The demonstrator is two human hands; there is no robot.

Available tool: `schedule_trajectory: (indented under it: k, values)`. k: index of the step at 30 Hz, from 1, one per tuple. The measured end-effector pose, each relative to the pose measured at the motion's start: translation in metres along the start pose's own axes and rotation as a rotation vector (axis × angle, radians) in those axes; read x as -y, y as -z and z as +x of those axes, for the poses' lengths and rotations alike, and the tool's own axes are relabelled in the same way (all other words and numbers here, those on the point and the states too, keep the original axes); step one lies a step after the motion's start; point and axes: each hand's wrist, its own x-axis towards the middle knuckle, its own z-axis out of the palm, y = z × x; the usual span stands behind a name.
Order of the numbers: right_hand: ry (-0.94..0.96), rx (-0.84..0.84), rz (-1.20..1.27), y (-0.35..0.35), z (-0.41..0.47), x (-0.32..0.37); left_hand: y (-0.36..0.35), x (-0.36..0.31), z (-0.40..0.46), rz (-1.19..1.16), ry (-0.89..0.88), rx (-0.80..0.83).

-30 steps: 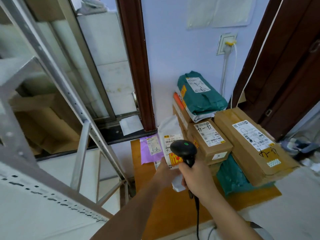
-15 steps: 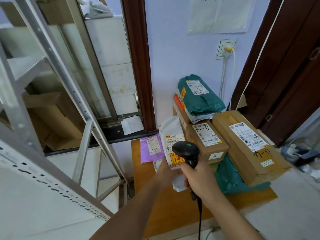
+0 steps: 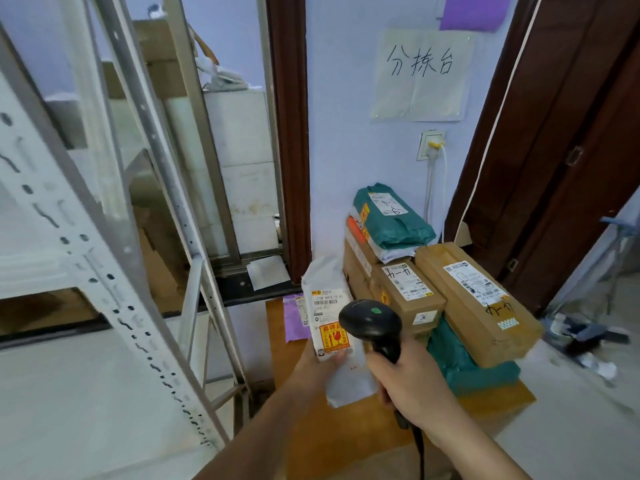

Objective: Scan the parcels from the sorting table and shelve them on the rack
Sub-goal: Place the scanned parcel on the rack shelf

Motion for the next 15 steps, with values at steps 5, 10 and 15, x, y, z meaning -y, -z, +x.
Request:
schedule_trajectory:
  k: [5, 10, 15]
  values:
    - [0.040, 0.106, -0.048, -0.018, -0.019, 0.020, 0.034, 0.005, -0.057, -0.038, 0.112, -0.087]
    - [0.090, 0.268, -0.040, -0.040, -0.033, 0.033, 0.055, 0.015, -0.131, -0.141, 0.125, -0.259]
    - [0.183, 0.431, -0.054, -0.065, -0.060, 0.043, 0.067, 0.031, -0.209, -0.114, 0.028, -0.405]
